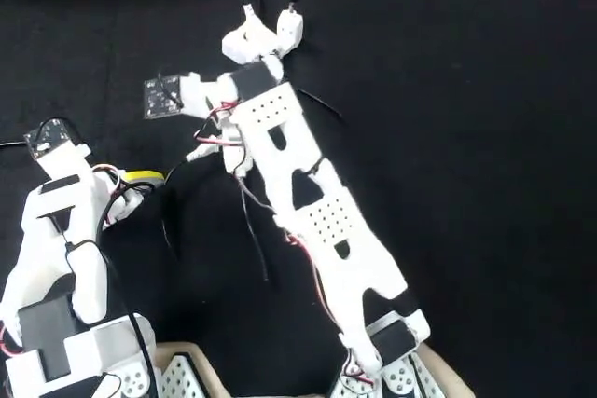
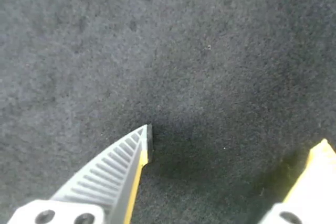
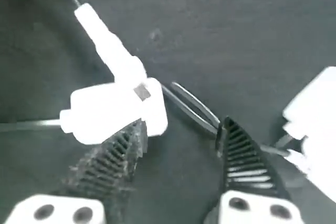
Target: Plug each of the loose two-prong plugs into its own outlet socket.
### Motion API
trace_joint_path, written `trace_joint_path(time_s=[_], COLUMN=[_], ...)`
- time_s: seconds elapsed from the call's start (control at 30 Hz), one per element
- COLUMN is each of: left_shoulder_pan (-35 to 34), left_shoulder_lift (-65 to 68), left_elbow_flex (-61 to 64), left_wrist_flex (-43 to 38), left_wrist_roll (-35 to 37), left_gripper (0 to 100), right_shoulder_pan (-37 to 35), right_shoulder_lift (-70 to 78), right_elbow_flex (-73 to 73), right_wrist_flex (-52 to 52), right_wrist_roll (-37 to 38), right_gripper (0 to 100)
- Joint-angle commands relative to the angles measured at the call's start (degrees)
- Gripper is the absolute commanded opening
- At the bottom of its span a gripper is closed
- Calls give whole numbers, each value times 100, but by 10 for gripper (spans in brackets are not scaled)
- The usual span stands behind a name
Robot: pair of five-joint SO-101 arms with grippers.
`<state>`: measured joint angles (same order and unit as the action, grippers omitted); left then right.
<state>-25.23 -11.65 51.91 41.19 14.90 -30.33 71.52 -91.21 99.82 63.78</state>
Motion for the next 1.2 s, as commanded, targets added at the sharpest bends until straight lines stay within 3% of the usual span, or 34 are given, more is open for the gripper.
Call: trace_joint_path(time_s=[0.0, 0.43, 1.17], left_shoulder_pan=[57, 57, 57], left_shoulder_lift=[-185, -185, -185], left_elbow_flex=[-48, -48, -48], left_wrist_flex=[-26, -26, -26], left_wrist_roll=[44, 44, 44], left_gripper=[445, 445, 445], right_shoulder_pan=[88, -1011, -1257], right_shoulder_lift=[-769, -1279, -611], right_elbow_flex=[-31, 1569, 1525], right_wrist_flex=[141, 123, -835], right_wrist_roll=[149, 422, 738], right_gripper=[216, 212, 204])
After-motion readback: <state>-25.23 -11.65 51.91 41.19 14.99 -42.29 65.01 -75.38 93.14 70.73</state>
